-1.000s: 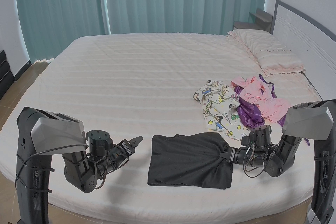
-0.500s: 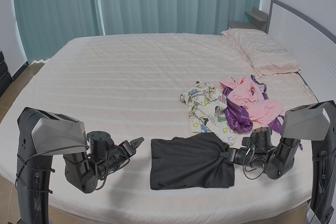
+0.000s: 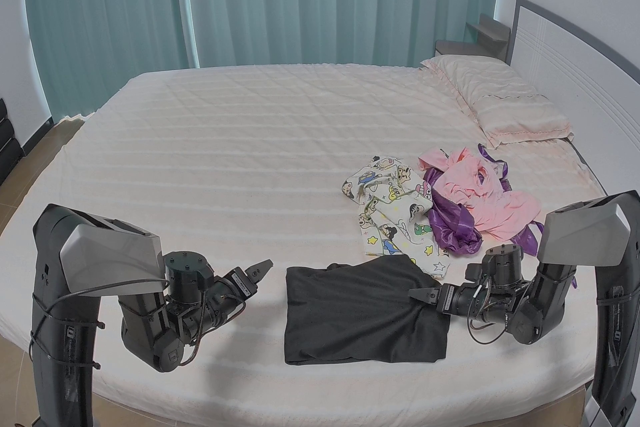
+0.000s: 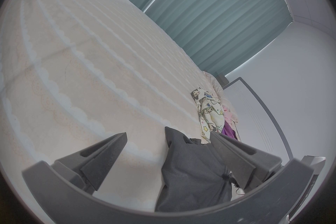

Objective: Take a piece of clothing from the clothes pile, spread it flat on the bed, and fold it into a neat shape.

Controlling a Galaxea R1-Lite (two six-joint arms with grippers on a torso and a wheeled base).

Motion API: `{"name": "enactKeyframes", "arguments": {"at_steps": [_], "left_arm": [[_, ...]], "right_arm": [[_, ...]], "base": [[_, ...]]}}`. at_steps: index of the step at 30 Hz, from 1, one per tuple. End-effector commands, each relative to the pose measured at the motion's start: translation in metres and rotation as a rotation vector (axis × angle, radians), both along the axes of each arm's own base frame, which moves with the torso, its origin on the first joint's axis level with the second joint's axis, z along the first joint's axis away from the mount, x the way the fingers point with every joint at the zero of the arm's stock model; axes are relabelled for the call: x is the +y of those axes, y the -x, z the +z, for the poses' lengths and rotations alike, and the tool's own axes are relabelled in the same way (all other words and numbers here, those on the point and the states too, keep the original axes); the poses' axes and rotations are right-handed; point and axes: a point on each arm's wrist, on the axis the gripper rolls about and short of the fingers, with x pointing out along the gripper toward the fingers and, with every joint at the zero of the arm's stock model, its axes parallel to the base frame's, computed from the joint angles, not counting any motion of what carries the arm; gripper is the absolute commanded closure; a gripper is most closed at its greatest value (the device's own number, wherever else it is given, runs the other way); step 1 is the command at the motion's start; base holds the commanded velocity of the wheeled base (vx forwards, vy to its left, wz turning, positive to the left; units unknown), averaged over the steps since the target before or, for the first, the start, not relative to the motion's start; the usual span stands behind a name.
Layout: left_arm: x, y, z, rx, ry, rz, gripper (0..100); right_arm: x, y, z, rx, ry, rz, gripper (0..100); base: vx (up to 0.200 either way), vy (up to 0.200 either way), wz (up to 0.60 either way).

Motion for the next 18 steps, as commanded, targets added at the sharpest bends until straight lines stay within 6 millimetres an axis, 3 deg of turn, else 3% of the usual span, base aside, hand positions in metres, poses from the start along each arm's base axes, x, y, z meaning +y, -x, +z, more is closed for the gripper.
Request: {"name": "enactKeyframes", "arguments": {"at_steps": [1,9,18], "left_arm": [[-0.002,-0.002,0.002,-0.020,0.013,-0.004,0],[-0.039,-0.008,0.000,0.000,0.003,-0.122,0],[-0.052,-0.026,-0.007,0.030,-0.080,-0.166,0]], "right_arm": [[-0.023,0.010,0.015,-0.014,-0.001,-0.055,0],[-0.032,0.039,0.016,0.050,-0.006,0.064,0],[-0.025,0.052,0.007,0.099,-0.019,0.158,0]], "base": [[0.000,0.000,0.00],[0.000,0.000,0.00],[0.000,0.000,0.00]]}}
